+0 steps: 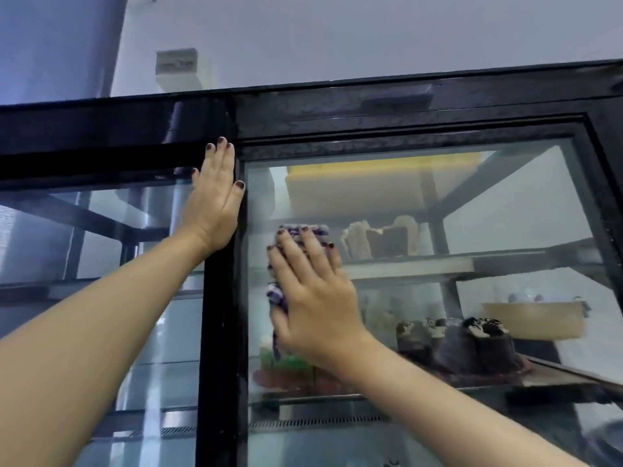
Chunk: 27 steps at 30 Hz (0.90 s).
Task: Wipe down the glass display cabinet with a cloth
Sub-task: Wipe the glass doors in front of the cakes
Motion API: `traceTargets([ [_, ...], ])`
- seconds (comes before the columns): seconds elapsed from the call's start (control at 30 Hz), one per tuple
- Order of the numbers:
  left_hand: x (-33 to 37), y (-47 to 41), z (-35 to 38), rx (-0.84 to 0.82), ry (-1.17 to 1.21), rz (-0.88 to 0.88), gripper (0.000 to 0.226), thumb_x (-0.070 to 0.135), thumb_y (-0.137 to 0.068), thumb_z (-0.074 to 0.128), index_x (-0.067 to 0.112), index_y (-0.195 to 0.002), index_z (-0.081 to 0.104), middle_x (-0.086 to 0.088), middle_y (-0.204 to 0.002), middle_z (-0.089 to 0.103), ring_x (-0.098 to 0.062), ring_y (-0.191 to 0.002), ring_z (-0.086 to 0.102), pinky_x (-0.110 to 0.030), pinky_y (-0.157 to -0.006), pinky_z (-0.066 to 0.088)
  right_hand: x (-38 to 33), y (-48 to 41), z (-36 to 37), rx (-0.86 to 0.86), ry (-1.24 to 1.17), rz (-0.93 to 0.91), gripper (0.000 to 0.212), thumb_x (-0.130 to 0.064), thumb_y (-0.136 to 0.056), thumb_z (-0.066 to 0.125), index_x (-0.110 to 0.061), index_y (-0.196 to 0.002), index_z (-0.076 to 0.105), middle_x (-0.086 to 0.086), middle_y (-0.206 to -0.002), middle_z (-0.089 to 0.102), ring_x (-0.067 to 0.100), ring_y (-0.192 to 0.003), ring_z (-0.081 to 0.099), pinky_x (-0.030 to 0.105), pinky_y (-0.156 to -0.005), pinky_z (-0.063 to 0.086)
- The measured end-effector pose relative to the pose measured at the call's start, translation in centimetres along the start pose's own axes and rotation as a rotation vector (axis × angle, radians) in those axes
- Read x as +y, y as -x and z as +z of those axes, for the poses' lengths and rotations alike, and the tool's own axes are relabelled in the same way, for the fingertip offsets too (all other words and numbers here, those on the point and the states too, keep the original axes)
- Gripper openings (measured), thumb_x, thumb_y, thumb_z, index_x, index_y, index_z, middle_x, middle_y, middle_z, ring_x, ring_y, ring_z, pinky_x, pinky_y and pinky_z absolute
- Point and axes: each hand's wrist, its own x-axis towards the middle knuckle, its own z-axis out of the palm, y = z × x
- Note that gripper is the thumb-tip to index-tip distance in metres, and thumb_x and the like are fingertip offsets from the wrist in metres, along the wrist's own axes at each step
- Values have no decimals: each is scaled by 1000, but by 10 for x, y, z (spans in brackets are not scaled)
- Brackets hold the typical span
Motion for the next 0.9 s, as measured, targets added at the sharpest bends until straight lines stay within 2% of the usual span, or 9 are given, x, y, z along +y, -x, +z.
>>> traceTargets([
  [0.13,-1,1,3,3,37,20,55,10,-101,29,9,-150,4,0,-158,-3,-11,-144,-9,-34,-117,-7,113,-15,-33,104,-22,297,62,-39,-82,36,-10,-136,48,10,-149,37,31,-141,24,45,-116,20],
  [0.27,-1,2,2,7,39,21,55,12,-101,28,9,-150,3,1,-158,-5,-9,-143,-9,-35,-118,-4,225,-11,-73,216,-3,604,64,-35,-81,34,-9,-139,42,7,-151,32,27,-141,18,40,-114,17],
  [0.33,0,3,3,14,46,13,55,14,-102,27,11,-150,2,2,-158,-5,-6,-142,-10,-35,-118,-3,250,-8,-86,227,6,708,67,-36,-80,31,-8,-141,39,7,-152,29,27,-141,17,40,-115,15],
  [0.43,0,5,4,24,50,4,55,14,-102,27,12,-150,2,3,-158,-4,-6,-143,-9,-36,-119,-3,239,-8,-82,237,13,780,68,-38,-80,29,-9,-141,37,6,-153,27,28,-142,13,42,-115,16],
  [0.53,-1,7,5,31,36,-14,55,15,-102,27,11,-150,2,2,-159,-5,-8,-144,-9,-34,-118,-4,179,-7,-61,209,20,661,65,-36,-81,33,-11,-140,38,6,-152,28,28,-142,13,45,-116,17],
  [0.67,-4,10,6,50,30,-42,54,14,-102,26,11,-150,2,1,-159,-4,-10,-144,-8,-33,-118,-3,88,7,-29,55,30,77,59,-36,-84,38,-9,-135,50,12,-147,40,35,-139,27,51,-113,25],
  [0.73,-5,10,7,46,23,-47,54,14,-102,26,11,-150,2,0,-159,-5,-12,-144,-8,-32,-118,-4,80,9,-26,-12,30,-127,58,-36,-83,39,-9,-132,54,12,-144,45,36,-137,33,51,-111,29],
  [0.8,-6,10,8,46,9,-51,54,15,-102,26,10,-150,2,-1,-159,-5,-13,-144,-9,-28,-115,-6,101,1,-34,-19,20,-133,58,-35,-82,39,-8,-131,54,12,-143,45,35,-137,33,49,-113,26],
  [0.9,-9,12,10,52,-20,-42,54,18,-102,24,10,-150,1,-1,-159,-5,-13,-144,-10,-26,-113,-8,160,-19,-55,43,5,85,59,-30,-80,41,-7,-134,50,12,-147,39,32,-141,25,41,-118,16],
])
